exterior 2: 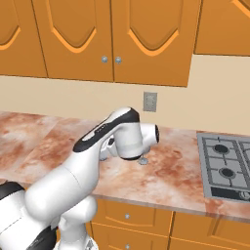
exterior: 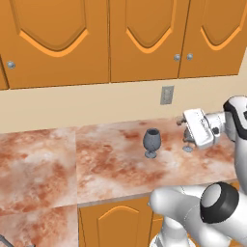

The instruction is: Retrieve the wine glasses from the counter and place one next to each plate.

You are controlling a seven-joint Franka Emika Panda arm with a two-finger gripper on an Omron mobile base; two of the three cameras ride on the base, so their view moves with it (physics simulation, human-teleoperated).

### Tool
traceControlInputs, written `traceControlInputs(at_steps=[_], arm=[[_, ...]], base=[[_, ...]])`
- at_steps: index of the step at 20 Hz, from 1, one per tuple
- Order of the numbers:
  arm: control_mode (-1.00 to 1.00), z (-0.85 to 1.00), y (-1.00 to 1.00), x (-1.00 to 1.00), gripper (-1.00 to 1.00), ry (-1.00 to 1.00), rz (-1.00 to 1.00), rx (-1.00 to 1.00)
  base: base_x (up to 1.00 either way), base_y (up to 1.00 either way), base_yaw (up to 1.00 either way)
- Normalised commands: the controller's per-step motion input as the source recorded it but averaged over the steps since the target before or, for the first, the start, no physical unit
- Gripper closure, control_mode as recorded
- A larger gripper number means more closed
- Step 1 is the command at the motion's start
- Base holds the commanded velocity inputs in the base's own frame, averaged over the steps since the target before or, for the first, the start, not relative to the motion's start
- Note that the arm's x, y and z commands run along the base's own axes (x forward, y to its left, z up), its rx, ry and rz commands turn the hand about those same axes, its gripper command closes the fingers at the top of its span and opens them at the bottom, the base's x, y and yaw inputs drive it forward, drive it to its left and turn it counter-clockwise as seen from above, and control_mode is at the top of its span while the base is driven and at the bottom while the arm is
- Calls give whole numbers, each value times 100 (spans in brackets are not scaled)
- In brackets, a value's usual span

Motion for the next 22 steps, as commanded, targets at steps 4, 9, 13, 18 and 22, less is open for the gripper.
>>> traceControlInputs(at_steps=[4,9,13,18,22], arm=[[-100,-38,0,7,-100,0,-1,3],[-100,-27,-5,0,-100,0,0,0],[-100,-27,-2,0,-100,1,-4,0],[-100,-25,-17,0,-100,0,-4,1],[-100,-28,-24,0,-100,0,-2,4]], base=[[0,0,0],[0,0,0],[0,0,0],[0,0,0],[0,0,0]])
